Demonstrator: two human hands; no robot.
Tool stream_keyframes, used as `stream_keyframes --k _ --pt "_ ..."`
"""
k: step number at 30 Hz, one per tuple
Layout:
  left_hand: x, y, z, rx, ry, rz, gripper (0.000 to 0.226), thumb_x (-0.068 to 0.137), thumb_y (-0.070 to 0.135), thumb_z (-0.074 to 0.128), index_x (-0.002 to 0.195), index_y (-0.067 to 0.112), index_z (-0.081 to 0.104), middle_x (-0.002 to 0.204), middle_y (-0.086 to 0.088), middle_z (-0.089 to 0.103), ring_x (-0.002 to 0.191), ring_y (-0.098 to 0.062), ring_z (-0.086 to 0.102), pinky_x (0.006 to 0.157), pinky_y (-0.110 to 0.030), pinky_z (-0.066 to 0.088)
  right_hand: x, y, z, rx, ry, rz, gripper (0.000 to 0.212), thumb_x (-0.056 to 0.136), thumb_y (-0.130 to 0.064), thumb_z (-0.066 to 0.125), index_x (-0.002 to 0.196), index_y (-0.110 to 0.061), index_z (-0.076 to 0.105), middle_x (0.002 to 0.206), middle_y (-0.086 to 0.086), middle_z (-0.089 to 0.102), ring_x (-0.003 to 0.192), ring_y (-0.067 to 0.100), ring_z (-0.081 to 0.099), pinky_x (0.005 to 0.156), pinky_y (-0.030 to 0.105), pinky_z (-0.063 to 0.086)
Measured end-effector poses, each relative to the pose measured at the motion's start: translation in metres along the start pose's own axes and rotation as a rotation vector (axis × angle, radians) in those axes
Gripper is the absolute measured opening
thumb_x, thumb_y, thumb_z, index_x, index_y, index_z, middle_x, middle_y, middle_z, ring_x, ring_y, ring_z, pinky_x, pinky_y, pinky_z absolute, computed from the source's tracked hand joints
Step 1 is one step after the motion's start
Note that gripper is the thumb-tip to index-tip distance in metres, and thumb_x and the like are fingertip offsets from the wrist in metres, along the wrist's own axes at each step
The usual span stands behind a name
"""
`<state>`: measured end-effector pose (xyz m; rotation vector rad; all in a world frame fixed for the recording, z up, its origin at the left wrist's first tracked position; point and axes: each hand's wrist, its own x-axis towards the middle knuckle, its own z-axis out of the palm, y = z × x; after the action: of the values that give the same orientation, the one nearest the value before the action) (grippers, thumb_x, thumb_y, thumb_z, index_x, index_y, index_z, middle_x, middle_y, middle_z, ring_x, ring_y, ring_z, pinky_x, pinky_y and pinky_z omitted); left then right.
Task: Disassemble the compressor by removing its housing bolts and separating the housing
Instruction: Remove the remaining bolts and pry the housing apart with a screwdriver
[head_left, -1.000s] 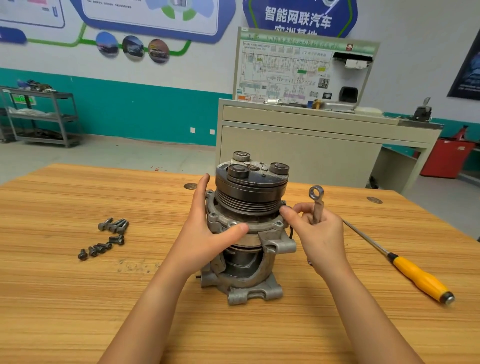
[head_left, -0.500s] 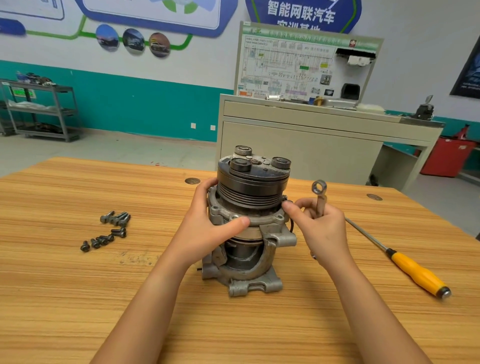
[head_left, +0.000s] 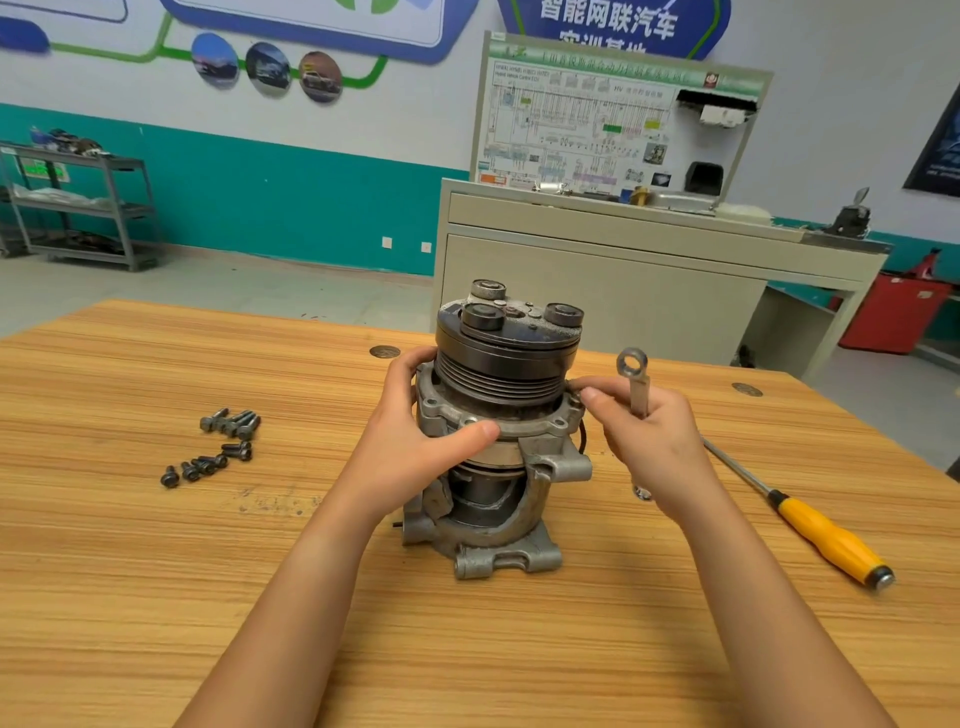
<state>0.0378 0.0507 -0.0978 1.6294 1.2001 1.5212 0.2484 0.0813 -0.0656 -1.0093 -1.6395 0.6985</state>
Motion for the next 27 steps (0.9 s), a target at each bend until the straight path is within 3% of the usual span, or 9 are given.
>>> stream_keyframes --k 3,7,11,15,17,21,24,27 --pt "0.0 0.001 0.0 -0.007 -0.004 0.005 0.067 0.063 0.041 0.078 0.109 0.057 0.032 0.094 0.057 0.043 0.093 0.03 0.043 0.076 -0.008 0.037 -0.004 0.006 0.0 0.009 0.051 -0.023 0.012 0.079 -0.026 0.069 0.088 -0.027 0.063 0.045 -0.012 0.034 0.043 0.004 0.028 0.042 0.015 0.024" --pt "-0.001 0.003 0.0 -0.007 -0.005 0.008 0.066 0.062 0.044 0.076 0.11 0.056 0.032 0.095 0.057 0.042 0.093 0.03 0.044 0.069 -0.002 0.042 -0.007 0.011 0.007 -0.062 0.139 -0.053 0.007 0.078 -0.026 0.069 0.074 -0.026 0.064 0.04 -0.014 0.034 0.04 0.001 0.03 0.041 0.012 0.024" --pt "-0.002 0.001 0.0 0.006 -0.008 0.009 0.065 0.071 0.035 0.078 0.109 0.059 0.03 0.095 0.057 0.042 0.094 0.03 0.043 0.072 -0.005 0.039 0.0 0.012 0.003 -0.016 0.083 0.033 0.015 0.086 -0.013 0.062 0.08 0.0 0.067 0.039 -0.019 0.043 0.041 -0.007 0.043 0.043 0.006 0.031" --pt "-0.001 0.002 0.0 0.001 -0.013 0.001 0.064 0.07 0.035 0.077 0.108 0.059 0.031 0.095 0.055 0.044 0.094 0.029 0.044 0.07 -0.003 0.041 -0.003 0.006 0.005 0.013 0.069 0.025 0.002 0.082 -0.024 0.066 0.081 -0.022 0.064 0.048 -0.011 0.048 0.04 0.0 0.035 0.043 0.013 0.029" --pt "-0.002 0.003 0.001 -0.009 -0.015 0.005 0.064 0.07 0.034 0.077 0.108 0.058 0.032 0.095 0.054 0.045 0.094 0.029 0.045 0.068 0.003 0.04 -0.005 0.007 0.007 -0.029 0.132 0.012 0.012 0.076 -0.028 0.072 0.075 -0.023 0.062 0.047 -0.007 0.039 0.04 0.001 0.031 0.042 0.015 0.028" --pt "-0.001 0.003 0.0 -0.011 -0.009 -0.004 0.064 0.07 0.034 0.077 0.108 0.059 0.033 0.096 0.051 0.046 0.094 0.029 0.045 0.068 0.005 0.038 -0.001 0.005 0.006 -0.029 0.145 0.016 0.008 0.078 -0.02 0.071 0.071 -0.021 0.066 0.042 -0.014 0.038 0.041 0.0 0.035 0.044 0.012 0.033" --pt "-0.001 0.003 0.001 -0.015 -0.012 -0.005 0.064 0.069 0.035 0.076 0.107 0.06 0.031 0.094 0.055 0.044 0.092 0.03 0.044 0.067 0.005 0.037 -0.002 0.008 0.004 -0.027 0.11 -0.011 0.015 0.085 -0.019 0.063 0.082 -0.006 0.069 0.048 -0.009 0.039 0.045 0.003 0.032 0.047 0.02 0.031" --pt "-0.001 0.002 0.002 -0.02 -0.01 0.002 0.063 0.07 0.032 0.076 0.107 0.058 0.032 0.092 0.056 0.043 0.092 0.031 0.044 0.066 0.006 0.037 -0.005 0.008 0.007 -0.067 0.133 -0.057 0.007 0.081 -0.028 0.067 0.081 -0.022 0.063 0.042 -0.014 0.036 0.042 0.001 0.03 0.043 0.015 0.027"
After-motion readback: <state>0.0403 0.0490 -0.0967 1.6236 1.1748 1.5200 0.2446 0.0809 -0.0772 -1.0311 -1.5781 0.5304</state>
